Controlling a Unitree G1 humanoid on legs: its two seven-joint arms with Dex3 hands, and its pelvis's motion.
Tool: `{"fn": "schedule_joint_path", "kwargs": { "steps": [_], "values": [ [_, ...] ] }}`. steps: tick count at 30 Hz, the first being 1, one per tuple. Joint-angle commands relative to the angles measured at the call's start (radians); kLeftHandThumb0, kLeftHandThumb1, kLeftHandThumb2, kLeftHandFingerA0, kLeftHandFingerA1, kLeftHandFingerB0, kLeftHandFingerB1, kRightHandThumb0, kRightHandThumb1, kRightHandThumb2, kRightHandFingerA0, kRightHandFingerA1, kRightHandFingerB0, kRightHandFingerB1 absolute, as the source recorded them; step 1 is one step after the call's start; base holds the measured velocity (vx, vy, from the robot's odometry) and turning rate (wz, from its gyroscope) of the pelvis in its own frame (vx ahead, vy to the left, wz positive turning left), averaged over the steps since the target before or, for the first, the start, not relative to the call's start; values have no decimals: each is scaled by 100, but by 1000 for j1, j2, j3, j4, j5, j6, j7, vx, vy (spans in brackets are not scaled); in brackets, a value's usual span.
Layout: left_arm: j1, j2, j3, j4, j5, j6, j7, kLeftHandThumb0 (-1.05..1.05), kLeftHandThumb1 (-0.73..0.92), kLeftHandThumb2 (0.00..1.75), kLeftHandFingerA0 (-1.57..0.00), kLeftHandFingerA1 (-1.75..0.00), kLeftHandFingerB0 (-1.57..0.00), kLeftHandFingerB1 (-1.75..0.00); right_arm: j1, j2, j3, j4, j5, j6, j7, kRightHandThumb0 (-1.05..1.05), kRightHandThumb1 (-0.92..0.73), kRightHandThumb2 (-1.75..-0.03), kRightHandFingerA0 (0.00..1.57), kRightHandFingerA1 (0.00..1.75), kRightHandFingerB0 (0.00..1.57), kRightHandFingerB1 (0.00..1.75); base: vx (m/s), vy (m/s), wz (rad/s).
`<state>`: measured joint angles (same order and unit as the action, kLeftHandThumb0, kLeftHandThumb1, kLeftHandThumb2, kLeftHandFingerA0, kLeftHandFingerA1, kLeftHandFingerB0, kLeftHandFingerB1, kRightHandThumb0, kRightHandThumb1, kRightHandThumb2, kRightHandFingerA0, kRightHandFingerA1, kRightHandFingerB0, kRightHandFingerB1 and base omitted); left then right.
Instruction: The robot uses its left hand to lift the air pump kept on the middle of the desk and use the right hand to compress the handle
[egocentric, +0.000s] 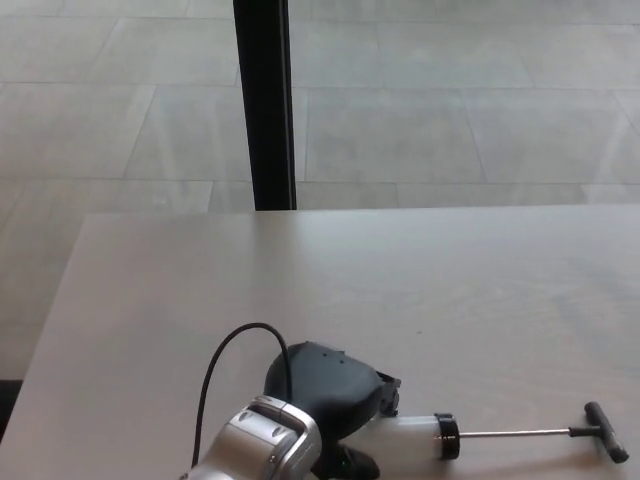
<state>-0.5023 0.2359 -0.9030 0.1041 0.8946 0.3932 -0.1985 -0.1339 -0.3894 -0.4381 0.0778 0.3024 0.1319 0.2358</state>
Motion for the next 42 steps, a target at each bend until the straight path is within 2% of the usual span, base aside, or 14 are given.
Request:
{"fn": "schedule_joint_path", "kwargs": {
  "steps": [1,19,23,24,26,27,30,31,32,33,35,38,40,42],
  "values": [
    [17,-4,-1,159,257,158,261,-64,70,60,-75,-92,-75,-57,-43,52,-31,-46,53,83,-95,-56,-72,-62,42,53,55,43,0,0,0],
    [98,-118,30,193,252,162,233,-58,72,61,-66,-88,-64,-62,-24,73,-29,-83,-5,86,-154,-58,-71,-61,45,55,60,44,0,0,0],
    [105,-145,18,204,241,150,174,-58,73,62,-49,-73,-37,-42,-30,61,-20,-81,-18,94,-159,-57,-72,-62,46,57,62,43,0,0,0],
    [101,-155,5,215,237,128,172,-63,53,89,-37,-67,-16,-46,-29,60,-17,-79,-24,89,-159,-57,-73,-62,46,59,64,43,0,0,0],
    [95,-172,-27,229,227,76,160,-65,53,87,-34,-64,-12,-44,-23,62,-7,-83,-37,80,-163,-57,-73,-62,46,60,64,44,0,0,0],
    [98,-183,-31,231,219,68,161,-61,64,59,-37,-65,-16,-30,-22,65,-7,-83,-35,79,-164,-57,-73,-63,46,62,64,44,0,0,0],
    [92,-208,-66,235,229,46,158,-60,68,61,-54,-92,-14,-31,-15,69,-4,-88,-44,80,-173,-56,-73,-62,48,66,65,44,0,0,0],
    [88,-232,-71,268,204,18,163,-42,47,95,-86,-100,-4,-47,-9,65,-8,-88,-42,78,-167,-55,-75,-63,46,66,64,44,0,0,0],
    [90,-237,-66,272,185,4,161,-37,70,61,-83,-133,-16,-37,-7,66,-9,-91,-41,80,-169,-54,-73,-63,47,68,63,43,0,0,0],
    [103,-242,-56,272,148,-27,158,-16,71,67,-84,-161,-30,-45,-4,68,-12,-99,-43,83,-177,-52,-76,-63,48,66,64,44,0,0,0],
    [115,-248,-56,280,128,-57,148,-15,72,72,-81,-167,-38,-46,-1,69,-19,-102,-47,88,-193,-52,-76,-63,50,64,65,44,0,0,0],
    [123,-249,-69,294,153,-50,149,-17,70,70,-75,-163,-71,-84,0,73,-20,-105,-48,89,-200,-51,-77,-63,51,61,64,45,0,0,0],
    [137,-273,-75,331,182,0,146,-22,81,66,-76,-154,-72,-82,4,75,-27,-98,-43,91,-204,-52,-78,-63,51,62,66,45,0,0,0],
    [146,-277,-71,349,189,7,170,-21,80,73,-76,-171,-72,-105,10,77,-30,-96,-42,89,-205,-53,-78,-63,52,62,66,45,0,0,0]
  ]
}}
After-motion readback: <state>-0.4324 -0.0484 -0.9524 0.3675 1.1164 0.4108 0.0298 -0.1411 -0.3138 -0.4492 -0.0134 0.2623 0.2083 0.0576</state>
